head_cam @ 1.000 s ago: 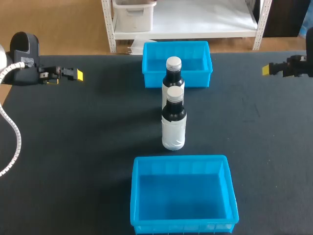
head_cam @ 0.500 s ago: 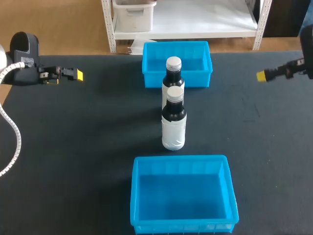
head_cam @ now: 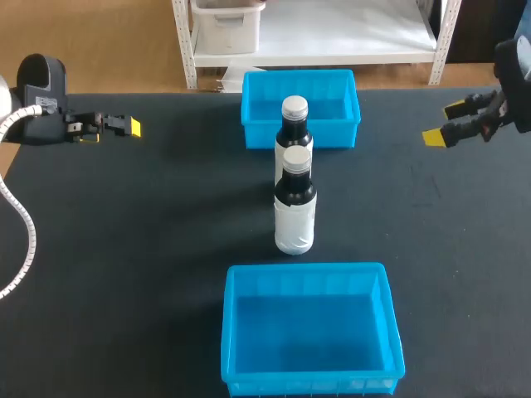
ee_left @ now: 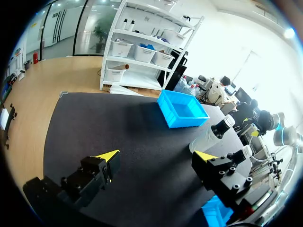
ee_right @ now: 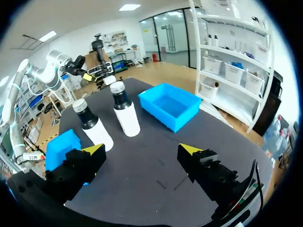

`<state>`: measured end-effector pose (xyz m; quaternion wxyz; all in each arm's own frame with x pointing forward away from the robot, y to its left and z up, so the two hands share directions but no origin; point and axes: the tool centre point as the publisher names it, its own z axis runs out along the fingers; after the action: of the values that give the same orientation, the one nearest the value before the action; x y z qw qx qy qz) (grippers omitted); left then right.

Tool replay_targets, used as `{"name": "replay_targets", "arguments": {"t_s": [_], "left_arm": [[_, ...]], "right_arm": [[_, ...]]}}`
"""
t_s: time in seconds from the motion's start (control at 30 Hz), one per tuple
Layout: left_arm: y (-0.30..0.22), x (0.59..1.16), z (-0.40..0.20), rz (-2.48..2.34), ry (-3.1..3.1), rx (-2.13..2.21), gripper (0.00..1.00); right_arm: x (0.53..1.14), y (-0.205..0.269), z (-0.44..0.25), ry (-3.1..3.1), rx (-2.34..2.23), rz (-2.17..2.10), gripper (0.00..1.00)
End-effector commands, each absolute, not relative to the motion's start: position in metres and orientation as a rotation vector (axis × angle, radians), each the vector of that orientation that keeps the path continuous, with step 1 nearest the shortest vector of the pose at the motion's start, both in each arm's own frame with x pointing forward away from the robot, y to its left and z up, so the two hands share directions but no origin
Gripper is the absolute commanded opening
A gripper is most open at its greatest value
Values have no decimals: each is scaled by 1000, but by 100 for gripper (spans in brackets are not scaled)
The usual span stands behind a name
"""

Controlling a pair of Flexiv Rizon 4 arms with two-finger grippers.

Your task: Pick up the bottle, and place it in the far bin if it is heavy, or in the near bin if it is light.

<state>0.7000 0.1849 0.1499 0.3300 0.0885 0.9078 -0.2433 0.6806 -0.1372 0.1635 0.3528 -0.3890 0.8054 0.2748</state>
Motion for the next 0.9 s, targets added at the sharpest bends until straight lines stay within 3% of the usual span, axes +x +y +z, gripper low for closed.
{"name": "replay_targets", "arguments": {"t_s": [0.03,0.43,0.9], "left_arm": [[185,700,150,-636,2374,231,100],[185,700,150,-636,2374,231,100],[185,700,150,-636,2374,231,100]], "right_arm": [[683,-140,159,1716,-1408,1344,100],[683,-140,159,1716,-1408,1344,100],[635,-69,156,1694,-1616,994,100]]}}
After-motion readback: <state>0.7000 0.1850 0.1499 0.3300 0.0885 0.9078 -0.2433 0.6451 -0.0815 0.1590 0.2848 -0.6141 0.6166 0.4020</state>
